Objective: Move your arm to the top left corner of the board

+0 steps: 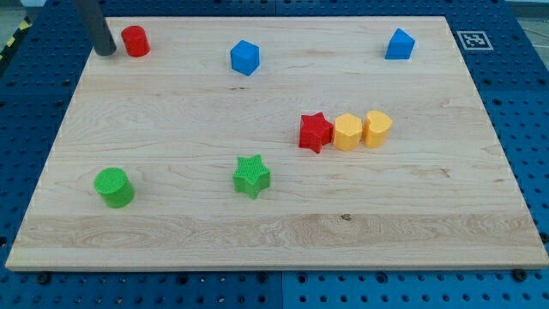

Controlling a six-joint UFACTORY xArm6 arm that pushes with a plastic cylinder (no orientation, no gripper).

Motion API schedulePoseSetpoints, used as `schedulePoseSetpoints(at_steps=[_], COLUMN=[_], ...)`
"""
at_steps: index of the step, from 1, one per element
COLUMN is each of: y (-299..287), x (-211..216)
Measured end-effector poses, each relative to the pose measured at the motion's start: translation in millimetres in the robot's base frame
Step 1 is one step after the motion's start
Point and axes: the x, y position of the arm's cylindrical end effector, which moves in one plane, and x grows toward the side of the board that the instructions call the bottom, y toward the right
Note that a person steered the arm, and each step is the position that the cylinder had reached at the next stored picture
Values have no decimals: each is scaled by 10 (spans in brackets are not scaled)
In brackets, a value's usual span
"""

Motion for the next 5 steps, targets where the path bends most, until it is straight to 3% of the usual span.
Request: schedulePoseSetpoints(at_steps=[3, 5], y=[-14, 219], x=[-698, -676])
